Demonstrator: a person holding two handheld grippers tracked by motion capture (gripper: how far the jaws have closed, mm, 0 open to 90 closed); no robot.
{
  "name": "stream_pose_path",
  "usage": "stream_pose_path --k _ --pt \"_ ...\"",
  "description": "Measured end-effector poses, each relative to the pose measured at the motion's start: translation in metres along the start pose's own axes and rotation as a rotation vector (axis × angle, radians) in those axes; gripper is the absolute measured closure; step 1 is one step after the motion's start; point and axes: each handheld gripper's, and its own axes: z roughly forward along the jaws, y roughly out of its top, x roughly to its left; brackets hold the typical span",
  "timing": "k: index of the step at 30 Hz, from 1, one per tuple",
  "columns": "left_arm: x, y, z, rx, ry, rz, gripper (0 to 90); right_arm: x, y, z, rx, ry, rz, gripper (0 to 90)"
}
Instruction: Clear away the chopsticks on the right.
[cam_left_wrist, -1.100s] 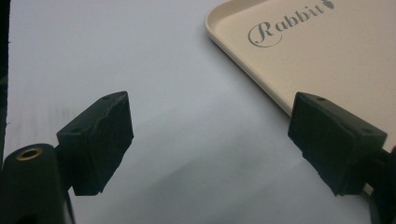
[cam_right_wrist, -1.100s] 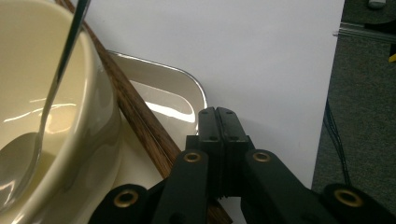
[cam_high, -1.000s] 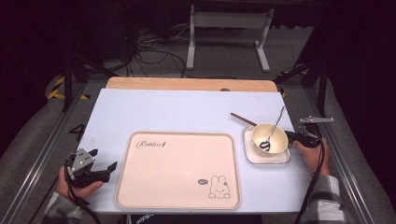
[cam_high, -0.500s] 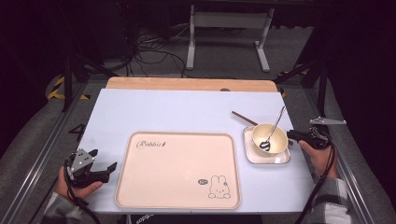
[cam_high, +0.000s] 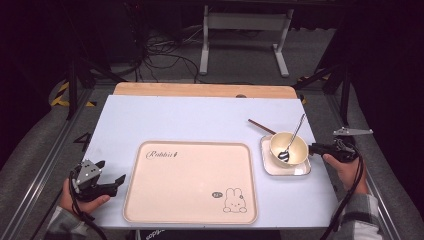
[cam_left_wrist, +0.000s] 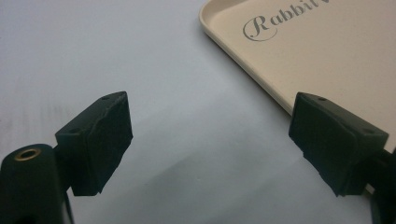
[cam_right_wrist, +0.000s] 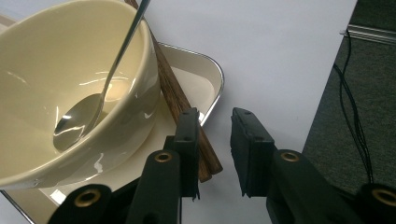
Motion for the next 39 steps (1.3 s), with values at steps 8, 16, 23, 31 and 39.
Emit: stream_pose_path --k 8,16,23,31,39 --pt "-0.001 0.000 0.001 0.005 -0.002 0.005 14.2 -0.002 0.000 0.003 0.004 0.003 0.004 73.0" --pt "-0.001 0.000 0.001 0.005 -0.001 0.003 14.1 -0.003 0.000 0.005 0.007 0.016 0.010 71.8" --pt "-0.002 0.000 0.002 0.010 0.002 0.013 14.1 -0.002 0.001 0.013 0.037 0.016 0.000 75.8" --pt "-0.002 0.000 0.001 0.009 0.000 0.011 14.1 -0.002 0.001 0.012 0.037 0.012 0.001 84.2" --pt "-0.001 0.000 0.002 0.010 -0.002 0.006 14.2 -0.001 0.002 0.002 -0.021 -0.028 0.012 84.3"
